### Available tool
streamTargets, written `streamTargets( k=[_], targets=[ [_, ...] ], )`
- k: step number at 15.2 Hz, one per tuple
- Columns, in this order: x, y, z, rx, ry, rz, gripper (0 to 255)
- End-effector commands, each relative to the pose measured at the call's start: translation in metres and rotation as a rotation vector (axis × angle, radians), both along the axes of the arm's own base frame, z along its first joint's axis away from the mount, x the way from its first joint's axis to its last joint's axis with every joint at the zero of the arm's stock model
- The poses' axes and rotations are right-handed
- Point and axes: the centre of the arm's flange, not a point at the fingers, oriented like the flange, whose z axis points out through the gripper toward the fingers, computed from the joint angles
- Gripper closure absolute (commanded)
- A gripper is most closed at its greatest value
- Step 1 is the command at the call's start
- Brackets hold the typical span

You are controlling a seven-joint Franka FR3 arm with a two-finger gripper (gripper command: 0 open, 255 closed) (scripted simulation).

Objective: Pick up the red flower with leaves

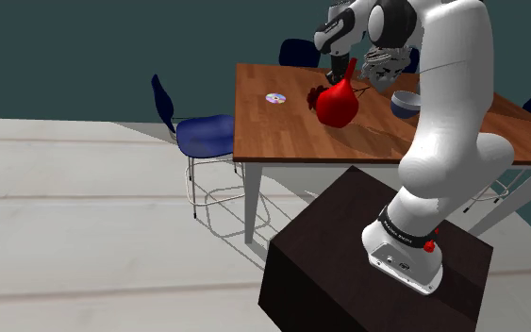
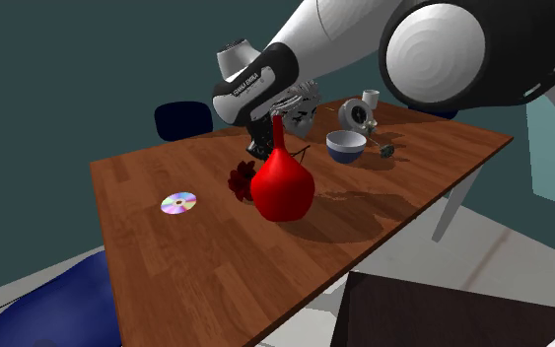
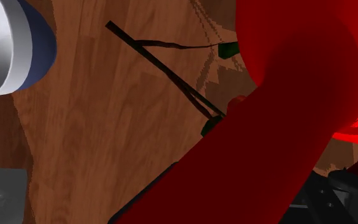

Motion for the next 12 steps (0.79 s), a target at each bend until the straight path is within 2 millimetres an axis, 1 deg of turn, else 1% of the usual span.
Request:
streamTargets(
  k=[1,12],
  targets=[
    [0.000,0.002,-0.003,0.003,0.002,0.002,255],
    [0.000,0.002,0.055,0.003,0.002,0.002,255]
  ],
)
